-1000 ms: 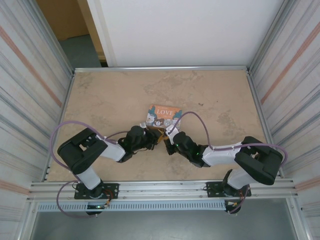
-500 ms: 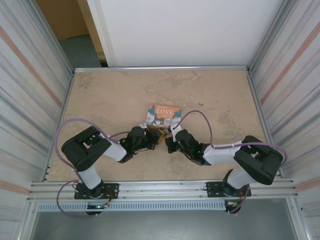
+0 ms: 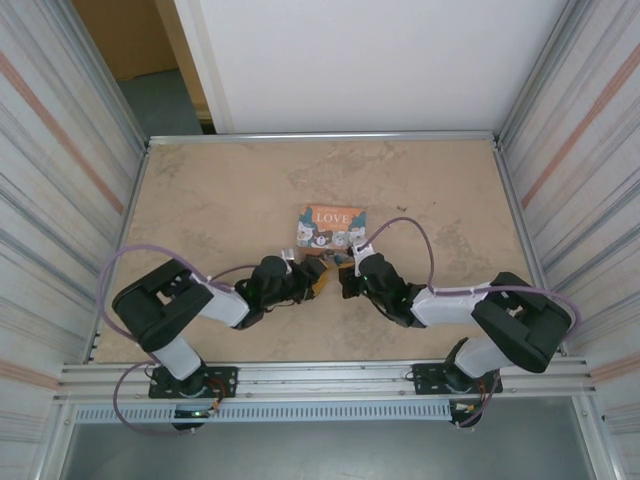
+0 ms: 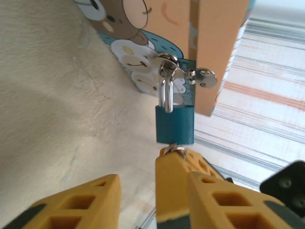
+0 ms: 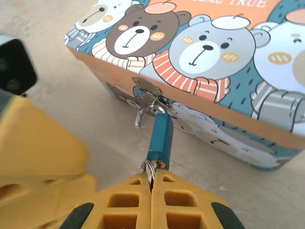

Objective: Unlock the padlock with the key

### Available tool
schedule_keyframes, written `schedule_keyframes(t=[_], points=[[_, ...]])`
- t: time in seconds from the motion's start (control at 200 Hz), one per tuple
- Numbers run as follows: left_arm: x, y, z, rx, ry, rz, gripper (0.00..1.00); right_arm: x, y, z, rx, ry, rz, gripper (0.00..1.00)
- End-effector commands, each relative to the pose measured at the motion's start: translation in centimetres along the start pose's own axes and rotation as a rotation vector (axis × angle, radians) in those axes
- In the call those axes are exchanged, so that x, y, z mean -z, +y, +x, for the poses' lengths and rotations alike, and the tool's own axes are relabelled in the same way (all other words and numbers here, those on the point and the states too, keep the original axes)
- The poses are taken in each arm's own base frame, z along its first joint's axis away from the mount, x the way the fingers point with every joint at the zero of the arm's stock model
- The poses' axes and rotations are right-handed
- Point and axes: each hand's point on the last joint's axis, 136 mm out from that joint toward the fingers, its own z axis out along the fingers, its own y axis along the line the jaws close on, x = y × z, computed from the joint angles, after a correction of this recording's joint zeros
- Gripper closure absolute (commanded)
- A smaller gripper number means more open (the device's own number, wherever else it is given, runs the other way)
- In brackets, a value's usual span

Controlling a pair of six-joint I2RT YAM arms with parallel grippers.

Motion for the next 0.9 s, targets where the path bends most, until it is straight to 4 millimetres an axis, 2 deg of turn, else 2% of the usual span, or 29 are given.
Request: schedule_keyframes(t=[0.0,0.175,0.366,0.466,0.636,0.892], points=[[1.4,-0.5,-0.1,-0.067,-0.018,-0.027,0.51,0.6,-1.0,0.4,-0.074,0.026,0.004,1.0],[4.1,-2.3,-0.8,-0.208,-0.093,-0.087,0.4,1.4,-1.4,0.3,-0.206,0.055,-0.073,1.0],[8.7,-5.6,-2.3,-0.438,-0.23,-0.176,0.35,1.9,-2.0,0.4,-0.365,0.102,-0.142,1.0],[11.0,-6.6,-3.0,-0.513,-0.299,-0.201,0.34,1.6,-2.3,1.2,-0.469,0.141,-0.174,1.0],[13.2,-6.4,-3.8,-0.569,-0.362,-0.234,0.33,0.7,-3.2,3.0,-0.621,0.181,-0.184,1.0],[14.4,-5.3,-4.3,-0.583,-0.394,-0.275,0.31,-0.4,-4.0,3.8,-0.69,0.222,-0.162,1.0]])
